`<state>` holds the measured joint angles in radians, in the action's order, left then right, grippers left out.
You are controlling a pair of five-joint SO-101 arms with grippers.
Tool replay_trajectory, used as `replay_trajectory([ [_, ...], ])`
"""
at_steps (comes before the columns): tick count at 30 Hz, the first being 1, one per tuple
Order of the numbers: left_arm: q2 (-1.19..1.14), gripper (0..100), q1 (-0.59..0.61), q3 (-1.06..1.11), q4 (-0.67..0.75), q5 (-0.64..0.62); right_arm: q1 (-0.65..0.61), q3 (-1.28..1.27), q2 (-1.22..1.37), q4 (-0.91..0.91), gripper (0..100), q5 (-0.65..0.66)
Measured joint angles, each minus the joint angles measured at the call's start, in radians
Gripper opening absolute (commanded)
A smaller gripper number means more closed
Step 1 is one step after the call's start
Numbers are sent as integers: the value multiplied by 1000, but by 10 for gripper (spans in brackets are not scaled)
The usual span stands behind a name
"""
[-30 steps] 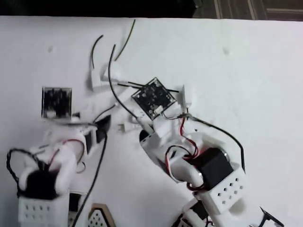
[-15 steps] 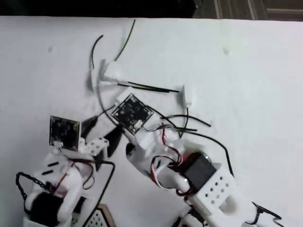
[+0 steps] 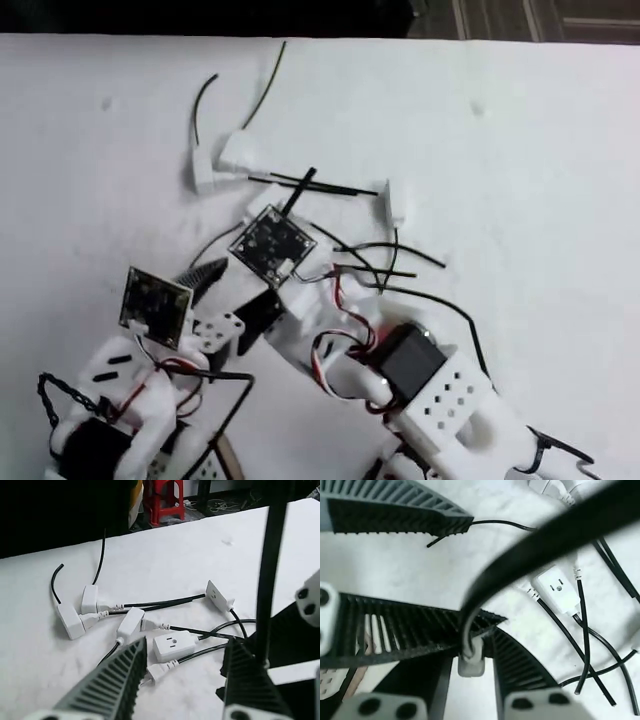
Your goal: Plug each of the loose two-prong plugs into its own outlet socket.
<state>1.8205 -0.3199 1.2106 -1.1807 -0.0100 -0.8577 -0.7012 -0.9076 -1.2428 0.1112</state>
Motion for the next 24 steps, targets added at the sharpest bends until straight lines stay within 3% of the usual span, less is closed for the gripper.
replay_trajectory([
  [7,0,248,126,12,-5,2,71,-40,2,29,17,0],
  [15,0,248,143,80,-12,51,103,-92,193,189,17,0],
  [24,-3,249,265,127,8,157,299,-69,242,201,17,0],
])
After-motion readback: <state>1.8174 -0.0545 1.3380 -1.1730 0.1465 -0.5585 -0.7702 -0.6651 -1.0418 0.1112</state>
